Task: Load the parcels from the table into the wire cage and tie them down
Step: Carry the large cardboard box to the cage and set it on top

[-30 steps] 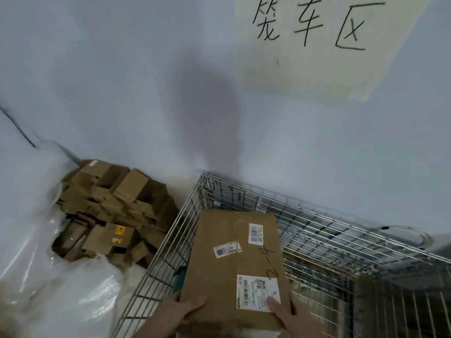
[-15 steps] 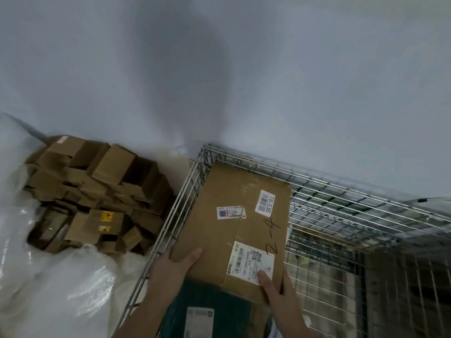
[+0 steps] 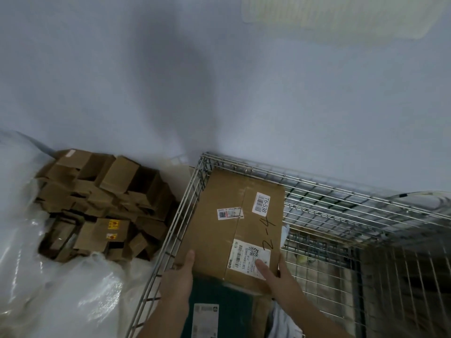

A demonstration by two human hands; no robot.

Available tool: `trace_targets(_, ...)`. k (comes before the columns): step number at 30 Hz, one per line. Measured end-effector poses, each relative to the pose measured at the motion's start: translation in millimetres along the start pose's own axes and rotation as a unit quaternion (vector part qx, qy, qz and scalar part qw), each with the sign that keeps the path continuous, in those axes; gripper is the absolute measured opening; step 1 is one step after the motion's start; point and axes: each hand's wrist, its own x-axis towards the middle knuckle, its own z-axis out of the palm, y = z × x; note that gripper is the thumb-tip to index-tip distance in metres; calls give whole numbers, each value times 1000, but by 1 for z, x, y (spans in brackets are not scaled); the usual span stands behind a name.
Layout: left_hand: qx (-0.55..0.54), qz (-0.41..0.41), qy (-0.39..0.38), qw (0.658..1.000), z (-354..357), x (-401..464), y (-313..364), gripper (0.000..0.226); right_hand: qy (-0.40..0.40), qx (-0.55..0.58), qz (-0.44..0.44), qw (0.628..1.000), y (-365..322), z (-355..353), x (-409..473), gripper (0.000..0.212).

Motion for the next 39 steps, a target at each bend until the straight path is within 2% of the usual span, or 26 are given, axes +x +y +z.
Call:
trace_targets(4, 42, -5, -63, 997, -16, -25, 2, 76, -29, -96, -4, 995, -22, -28, -22, 105)
trace_targets(7, 155, 52, -89, 982, -39, -46, 12, 70, -38, -196, -20, 980, -40, -57, -41, 115)
trace_targets(10, 269, 113, -102, 951, -58, -73, 29, 75, -44, -286, -57, 956, -67, -87, -73, 117)
trace_targets(13, 345, 208, -146, 903, -76, -119, 60, 48, -47, -370, -115, 921, -103, -119, -120, 119)
trace_targets(15, 400, 262, -133, 868, -89, -159, 88, 37, -34, -420, -139, 896, -136, -143, -157, 111)
trace_targets(18, 486, 347, -117, 794, -107, -229, 136, 59, -5, -473, -169, 865, -189, -178, -216, 98)
trace_targets(20, 521, 400, -106, 747, -114, -277, 170, 69, 25, -497, -184, 847, -223, -201, -254, 97)
trace_targets(22, 530, 444, -87, 717, -122, -325, 200, 76, 57, -508, -199, 836, -253, -224, -292, 96)
trace_targets(25, 521, 492, -55, 696, -130, -388, 239, 84, 105, -509, -233, 822, -290, -251, -342, 90)
trace_targets(29, 509, 534, -18, 675, -134, -443, 269, 84, 159, -497, -271, 809, -316, -273, -387, 83)
trace_targets(34, 504, 543, 6, 672, -130, -467, 274, 83, 180, -492, -282, 804, -313, -291, -414, 78)
trace_targets(39, 489, 563, 2, 666, -105, -478, 267, 79, 192, -477, -263, 817, -289, -319, -420, 79)
